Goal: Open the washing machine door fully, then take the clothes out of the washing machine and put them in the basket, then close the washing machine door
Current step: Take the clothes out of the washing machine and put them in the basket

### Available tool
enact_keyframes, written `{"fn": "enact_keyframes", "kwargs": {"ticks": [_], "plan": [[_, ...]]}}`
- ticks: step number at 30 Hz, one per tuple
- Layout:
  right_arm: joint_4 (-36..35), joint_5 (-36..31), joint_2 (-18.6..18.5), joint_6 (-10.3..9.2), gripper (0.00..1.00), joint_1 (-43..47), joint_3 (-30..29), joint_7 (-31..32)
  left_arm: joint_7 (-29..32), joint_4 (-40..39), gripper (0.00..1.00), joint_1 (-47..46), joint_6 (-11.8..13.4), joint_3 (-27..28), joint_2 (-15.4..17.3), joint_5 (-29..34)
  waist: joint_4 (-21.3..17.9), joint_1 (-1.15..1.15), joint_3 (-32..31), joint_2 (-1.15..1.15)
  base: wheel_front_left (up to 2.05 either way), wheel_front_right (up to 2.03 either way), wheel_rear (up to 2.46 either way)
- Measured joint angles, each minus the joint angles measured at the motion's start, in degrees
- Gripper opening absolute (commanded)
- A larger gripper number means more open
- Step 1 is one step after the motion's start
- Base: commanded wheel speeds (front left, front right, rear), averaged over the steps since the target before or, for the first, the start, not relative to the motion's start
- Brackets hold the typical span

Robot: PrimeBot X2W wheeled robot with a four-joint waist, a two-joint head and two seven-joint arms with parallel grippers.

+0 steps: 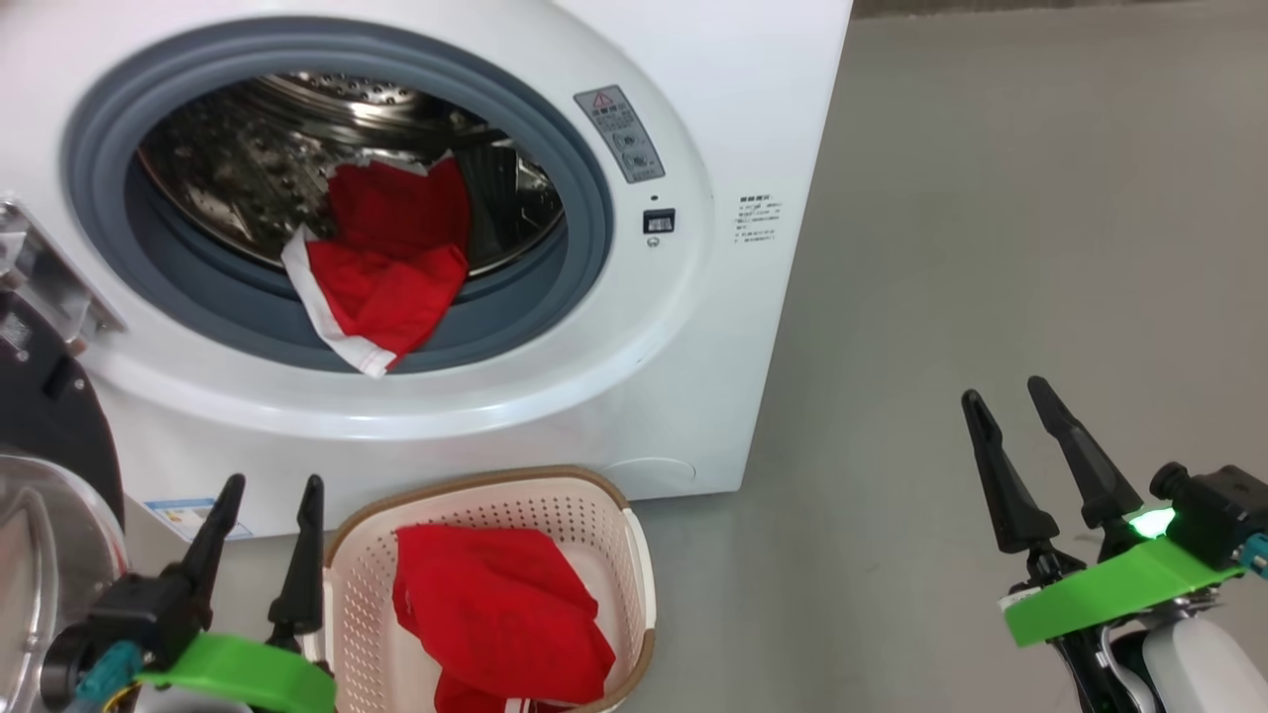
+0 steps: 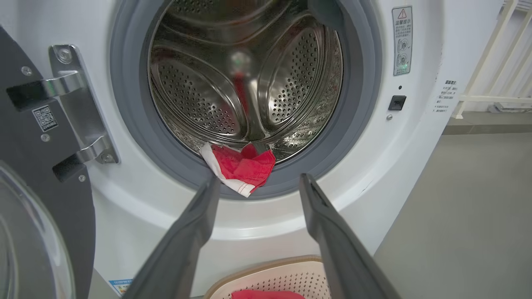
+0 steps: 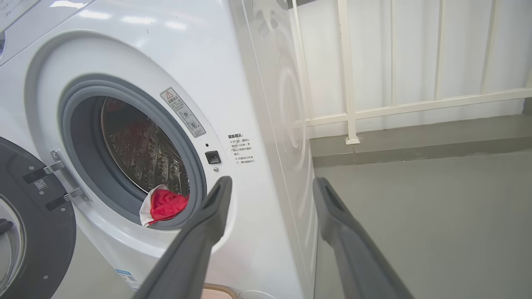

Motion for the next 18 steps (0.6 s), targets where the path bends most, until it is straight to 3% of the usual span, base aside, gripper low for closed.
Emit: {"fn": "enact_keyframes", "kwargs": {"ticks": [11,18], "plan": [[-0.48,-0.4,-0.19,0.0,1.0,1.82,-0.82,0.0,0.0,-7.54,1.0,5.75,2.22,1.88,0.32,0.75,0.35,0.0,-1.65,0.0,0.0,0.0,0.0],[-0.6,-0.49,-0.24,0.0,1.0,1.89,-1.38,0.0,-0.01,-8.35,1.0,6.09,2.34,1.91,0.33,0.75,0.65,0.0,-1.46,0.0,0.0,0.0,0.0]]}}
